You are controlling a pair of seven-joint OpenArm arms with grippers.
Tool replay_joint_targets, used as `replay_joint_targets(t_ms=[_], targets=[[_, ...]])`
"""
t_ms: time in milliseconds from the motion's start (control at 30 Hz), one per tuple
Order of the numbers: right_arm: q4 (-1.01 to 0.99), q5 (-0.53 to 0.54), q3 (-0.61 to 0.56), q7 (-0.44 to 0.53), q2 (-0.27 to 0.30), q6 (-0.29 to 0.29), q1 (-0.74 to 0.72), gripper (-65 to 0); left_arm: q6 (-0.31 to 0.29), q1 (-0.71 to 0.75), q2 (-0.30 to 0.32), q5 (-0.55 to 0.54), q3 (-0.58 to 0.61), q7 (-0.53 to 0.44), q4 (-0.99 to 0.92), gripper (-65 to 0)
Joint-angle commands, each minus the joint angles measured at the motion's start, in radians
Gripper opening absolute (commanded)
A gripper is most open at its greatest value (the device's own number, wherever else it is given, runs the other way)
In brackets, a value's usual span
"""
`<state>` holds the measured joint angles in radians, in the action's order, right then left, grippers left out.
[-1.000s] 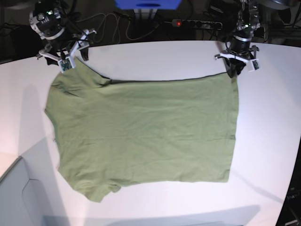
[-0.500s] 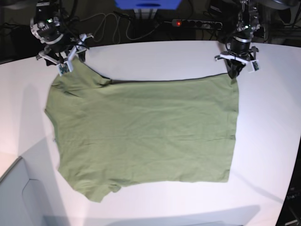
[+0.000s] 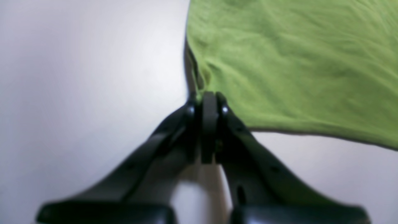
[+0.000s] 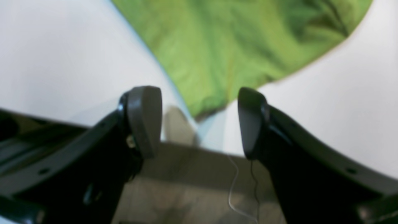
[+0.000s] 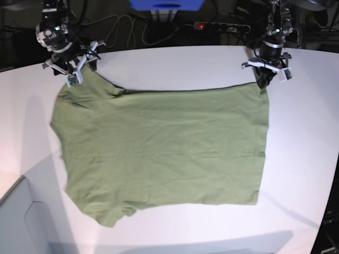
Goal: Fold the T-shirt properly
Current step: 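Close both grippers on the shoulder edge corners of the green shirt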
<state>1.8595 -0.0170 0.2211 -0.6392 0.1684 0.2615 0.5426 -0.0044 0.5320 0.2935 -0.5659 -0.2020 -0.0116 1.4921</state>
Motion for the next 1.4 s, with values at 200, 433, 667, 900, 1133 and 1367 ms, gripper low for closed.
replay_joint_targets(t_ms=[200, 433, 667, 900, 1133, 1367], targets=[[-0.045, 0.005, -0.001, 0.005, 0.009, 0.019, -0.006, -28.9, 0.005, 0.012, 0.006, 0.005, -0.003, 0.019, 0.003, -65.0], [-0.045, 0.005, 0.001, 0.000, 0.009, 0.019, -0.003, -44.1, 0.005, 0.012, 0.006, 0.005, -0.003, 0.019, 0.003, -65.0], [-0.045, 0.005, 0.001, -0.008, 0.009, 0.019, 0.001, -65.0, 0.005, 0.013, 0.006, 0.005, -0.003, 0.019, 0.003, -65.0], [-0.022, 0.005, 0.004, 0.002, 0.009, 0.019, 0.024, -65.0, 0.005, 0.021, 0.011, 0.005, -0.003, 0.019, 0.017, -65.0], [0.111, 0.005, 0.005, 0.000, 0.009, 0.019, 0.075, -65.0, 0.005, 0.041, 0.019, 0.004, -0.026, 0.019, 0.020, -65.0], [0.197, 0.005, 0.007, -0.008, 0.009, 0.019, 0.107, -65.0, 0.005, 0.113, 0.011, 0.001, -0.070, 0.019, 0.121, -65.0]])
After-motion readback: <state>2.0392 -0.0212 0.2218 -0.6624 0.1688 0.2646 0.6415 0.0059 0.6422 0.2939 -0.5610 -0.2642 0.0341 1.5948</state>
